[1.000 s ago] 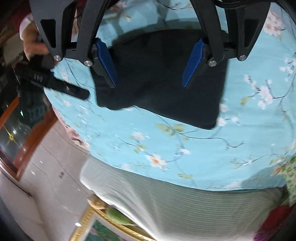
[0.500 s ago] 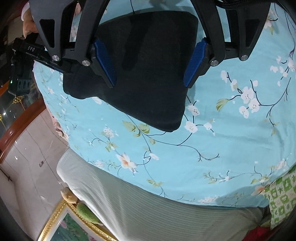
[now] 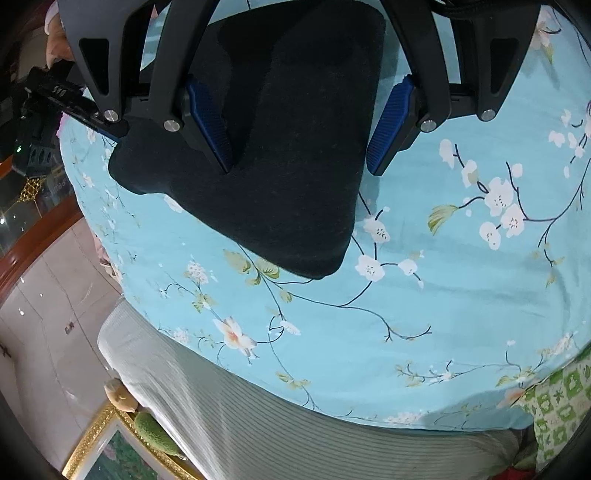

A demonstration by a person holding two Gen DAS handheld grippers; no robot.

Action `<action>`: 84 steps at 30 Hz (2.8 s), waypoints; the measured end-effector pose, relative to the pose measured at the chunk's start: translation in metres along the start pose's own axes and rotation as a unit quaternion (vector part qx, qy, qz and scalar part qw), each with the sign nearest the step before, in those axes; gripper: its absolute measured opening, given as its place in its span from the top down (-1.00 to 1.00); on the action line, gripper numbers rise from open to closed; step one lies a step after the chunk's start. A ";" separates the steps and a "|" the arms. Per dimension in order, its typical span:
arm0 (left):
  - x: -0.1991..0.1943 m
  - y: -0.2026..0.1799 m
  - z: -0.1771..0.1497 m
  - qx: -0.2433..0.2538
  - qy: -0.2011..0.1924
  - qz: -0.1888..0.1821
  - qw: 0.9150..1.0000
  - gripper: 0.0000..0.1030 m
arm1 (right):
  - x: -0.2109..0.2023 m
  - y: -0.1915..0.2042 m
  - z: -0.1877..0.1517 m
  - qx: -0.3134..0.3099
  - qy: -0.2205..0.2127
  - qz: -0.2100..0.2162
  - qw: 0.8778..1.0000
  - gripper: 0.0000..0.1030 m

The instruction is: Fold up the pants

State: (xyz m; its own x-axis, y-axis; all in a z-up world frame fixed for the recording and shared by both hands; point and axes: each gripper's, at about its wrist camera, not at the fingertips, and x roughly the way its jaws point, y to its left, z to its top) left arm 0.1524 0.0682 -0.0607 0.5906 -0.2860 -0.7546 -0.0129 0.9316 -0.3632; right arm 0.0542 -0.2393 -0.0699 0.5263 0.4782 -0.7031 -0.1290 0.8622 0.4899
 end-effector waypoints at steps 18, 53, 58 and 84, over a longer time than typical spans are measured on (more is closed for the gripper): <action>0.026 0.025 0.012 -0.022 0.028 0.004 0.999 -0.46 | 0.022 0.011 -0.004 -0.053 0.016 0.003 0.998 -0.54; -0.045 0.011 -0.008 -0.025 -0.024 -0.032 0.999 0.43 | 0.015 0.026 0.023 -0.025 0.005 0.151 0.988 0.08; -0.072 0.019 -0.002 -0.035 -0.052 -0.008 0.998 0.43 | 0.020 0.050 0.042 -0.053 -0.001 0.166 0.985 0.09; -0.097 0.015 0.024 -0.038 -0.120 0.146 0.981 0.43 | 0.074 0.108 0.101 -0.116 -0.005 0.187 0.975 0.09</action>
State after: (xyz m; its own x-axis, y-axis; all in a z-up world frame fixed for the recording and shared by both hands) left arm 0.1148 0.1157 0.0200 0.7256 0.0595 -0.6855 -0.2637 0.9443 -0.1972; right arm 0.1640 -0.1274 -0.0174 0.4135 0.7656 -0.4928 -0.4998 0.6433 0.5800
